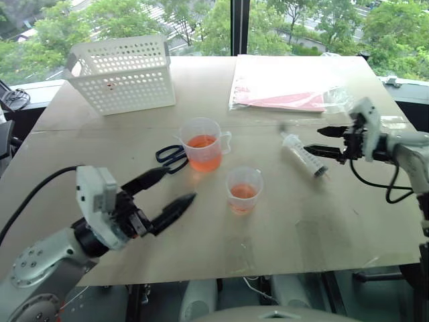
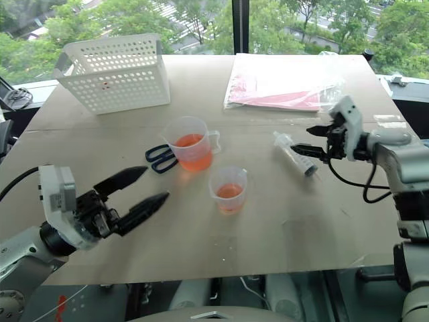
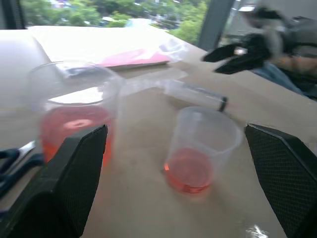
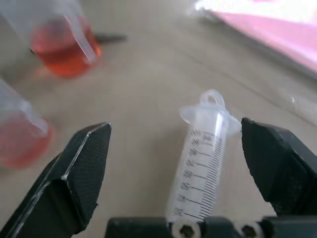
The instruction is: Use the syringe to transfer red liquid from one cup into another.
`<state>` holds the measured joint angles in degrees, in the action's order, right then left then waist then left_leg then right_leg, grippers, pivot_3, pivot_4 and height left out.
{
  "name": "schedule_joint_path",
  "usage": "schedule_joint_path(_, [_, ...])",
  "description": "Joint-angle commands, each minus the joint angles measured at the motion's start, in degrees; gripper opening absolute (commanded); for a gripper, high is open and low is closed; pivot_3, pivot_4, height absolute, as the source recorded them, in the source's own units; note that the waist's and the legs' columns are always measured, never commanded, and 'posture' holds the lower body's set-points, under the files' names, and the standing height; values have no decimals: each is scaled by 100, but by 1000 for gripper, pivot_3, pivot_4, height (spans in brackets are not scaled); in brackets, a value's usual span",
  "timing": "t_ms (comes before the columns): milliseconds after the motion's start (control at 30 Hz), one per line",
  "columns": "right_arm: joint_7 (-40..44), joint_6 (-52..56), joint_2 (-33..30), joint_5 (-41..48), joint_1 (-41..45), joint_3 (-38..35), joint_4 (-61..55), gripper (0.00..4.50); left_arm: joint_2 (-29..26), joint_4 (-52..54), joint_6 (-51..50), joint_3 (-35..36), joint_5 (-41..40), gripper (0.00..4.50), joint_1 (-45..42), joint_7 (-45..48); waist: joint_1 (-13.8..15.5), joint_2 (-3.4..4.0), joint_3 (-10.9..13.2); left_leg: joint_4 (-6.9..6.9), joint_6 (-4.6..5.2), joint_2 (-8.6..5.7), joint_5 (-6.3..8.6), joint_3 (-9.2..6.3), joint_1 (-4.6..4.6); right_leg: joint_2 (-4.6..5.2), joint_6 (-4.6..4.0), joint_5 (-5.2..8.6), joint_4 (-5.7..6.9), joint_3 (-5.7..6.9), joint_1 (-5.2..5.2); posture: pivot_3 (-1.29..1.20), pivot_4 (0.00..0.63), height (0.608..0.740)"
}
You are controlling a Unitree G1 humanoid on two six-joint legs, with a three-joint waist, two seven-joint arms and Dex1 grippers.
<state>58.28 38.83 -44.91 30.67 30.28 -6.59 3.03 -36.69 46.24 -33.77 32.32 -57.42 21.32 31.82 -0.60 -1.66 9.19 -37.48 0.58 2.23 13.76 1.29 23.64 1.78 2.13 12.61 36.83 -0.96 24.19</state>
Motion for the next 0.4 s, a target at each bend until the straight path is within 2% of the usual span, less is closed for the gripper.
schedule_joint_path(33, [43,-307,-138,361,-1114,-1090,-1161,4447,175,-278,218,344,255,4500,231,-215,0,-4,-4,-2,0,0,0,1,-2,0,0,0,0,-2,-1,0,150,740])
schedule_joint_path(200, [161,-1079,94,346,-3345,-2240,-2115,4447,519,-733,541,532,740,4500,679,-196,64,-9,-13,1,0,-3,1,0,-12,4,-4,26,-11,6,-21,0,150,740])
schedule_joint_path(300, [192,-1584,271,176,-4151,-2523,-2297,4447,640,-865,680,494,937,4500,777,-168,53,-9,-11,-3,0,-1,1,7,-32,4,2,29,-9,-1,-34,0,150,740])
schedule_joint_path(400, [140,-1936,417,66,-4568,-2577,-2303,4447,721,-1007,749,401,1089,4500,739,-212,20,-11,-13,-3,-1,7,2,4,-88,8,3,30,-6,-13,-65,0,150,740])
